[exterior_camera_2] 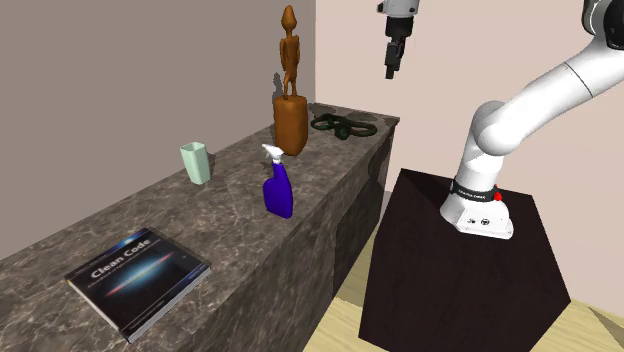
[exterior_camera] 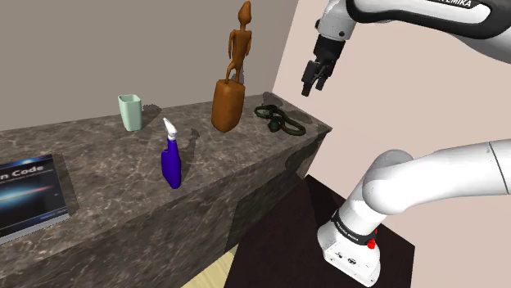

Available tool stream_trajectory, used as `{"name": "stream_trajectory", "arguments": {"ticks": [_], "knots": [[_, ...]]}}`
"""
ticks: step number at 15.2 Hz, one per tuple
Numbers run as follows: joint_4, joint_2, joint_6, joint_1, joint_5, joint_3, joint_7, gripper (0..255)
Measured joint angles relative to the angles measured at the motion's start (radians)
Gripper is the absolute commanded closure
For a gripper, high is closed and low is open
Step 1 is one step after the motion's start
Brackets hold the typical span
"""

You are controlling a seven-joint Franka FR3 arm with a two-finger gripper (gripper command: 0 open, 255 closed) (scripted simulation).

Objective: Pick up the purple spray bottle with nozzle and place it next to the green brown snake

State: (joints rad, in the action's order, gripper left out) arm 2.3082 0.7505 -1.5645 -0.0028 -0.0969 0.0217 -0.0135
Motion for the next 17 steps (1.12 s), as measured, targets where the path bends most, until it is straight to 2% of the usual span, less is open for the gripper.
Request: {"name": "stream_trajectory", "arguments": {"ticks": [2, 8, 17], "knots": [[0.0, -0.006, -0.006, 0.004, 0.007, -0.008, 0.01, 0], [-0.004, -0.113, -0.107, 0.039, 0.068, -0.089, 0.11, 0], [-0.081, -0.342, -0.269, 0.083, 0.122, -0.214, 0.264, 0]]}}
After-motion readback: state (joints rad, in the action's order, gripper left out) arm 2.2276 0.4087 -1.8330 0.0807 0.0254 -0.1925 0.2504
